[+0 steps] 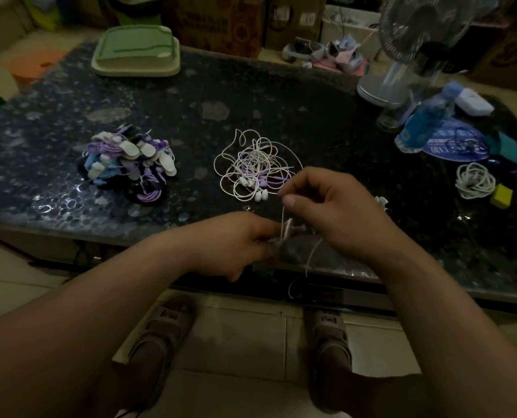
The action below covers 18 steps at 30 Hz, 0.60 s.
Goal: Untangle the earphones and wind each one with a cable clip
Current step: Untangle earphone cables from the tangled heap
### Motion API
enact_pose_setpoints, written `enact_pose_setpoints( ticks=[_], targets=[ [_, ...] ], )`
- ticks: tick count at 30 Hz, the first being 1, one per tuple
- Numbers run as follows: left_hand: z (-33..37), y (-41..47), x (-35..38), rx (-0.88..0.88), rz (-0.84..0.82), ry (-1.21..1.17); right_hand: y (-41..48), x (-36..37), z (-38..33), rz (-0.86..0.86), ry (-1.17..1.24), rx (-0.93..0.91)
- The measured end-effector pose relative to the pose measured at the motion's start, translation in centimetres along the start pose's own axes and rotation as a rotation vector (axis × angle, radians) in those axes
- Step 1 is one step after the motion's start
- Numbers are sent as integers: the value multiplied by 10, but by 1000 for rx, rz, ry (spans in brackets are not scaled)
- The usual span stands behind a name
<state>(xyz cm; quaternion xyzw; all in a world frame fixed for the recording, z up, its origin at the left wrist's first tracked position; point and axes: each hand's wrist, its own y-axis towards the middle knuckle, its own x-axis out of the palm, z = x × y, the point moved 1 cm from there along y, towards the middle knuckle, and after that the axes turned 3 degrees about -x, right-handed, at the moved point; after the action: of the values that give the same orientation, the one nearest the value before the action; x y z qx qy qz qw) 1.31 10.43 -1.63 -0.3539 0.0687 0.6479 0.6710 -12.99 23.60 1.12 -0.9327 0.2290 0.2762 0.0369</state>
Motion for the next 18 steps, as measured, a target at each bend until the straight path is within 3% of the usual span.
enact_pose_setpoints(
  ticks=[3, 5, 8, 10, 13, 18],
  targets=[
    [9, -5, -6, 162, -115, -306, 2, -4, 5, 36, 366, 149],
    [13, -6, -11, 226, -73, -441, 4, -3, 10, 54, 614, 256],
    [12, -1, -18, 241, 78, -700, 3, 7, 17, 8, 708, 329],
    [7, 3, -24, 209, 215, -746, -1, 15, 18, -1, 552, 347],
    [-2, 8, -25, 143, 382, -537, -4, 20, 15, 17, 192, 257],
    [-11, 9, -13, 48, 405, -235, -6, 20, 6, -41, -207, 118]
  ],
)
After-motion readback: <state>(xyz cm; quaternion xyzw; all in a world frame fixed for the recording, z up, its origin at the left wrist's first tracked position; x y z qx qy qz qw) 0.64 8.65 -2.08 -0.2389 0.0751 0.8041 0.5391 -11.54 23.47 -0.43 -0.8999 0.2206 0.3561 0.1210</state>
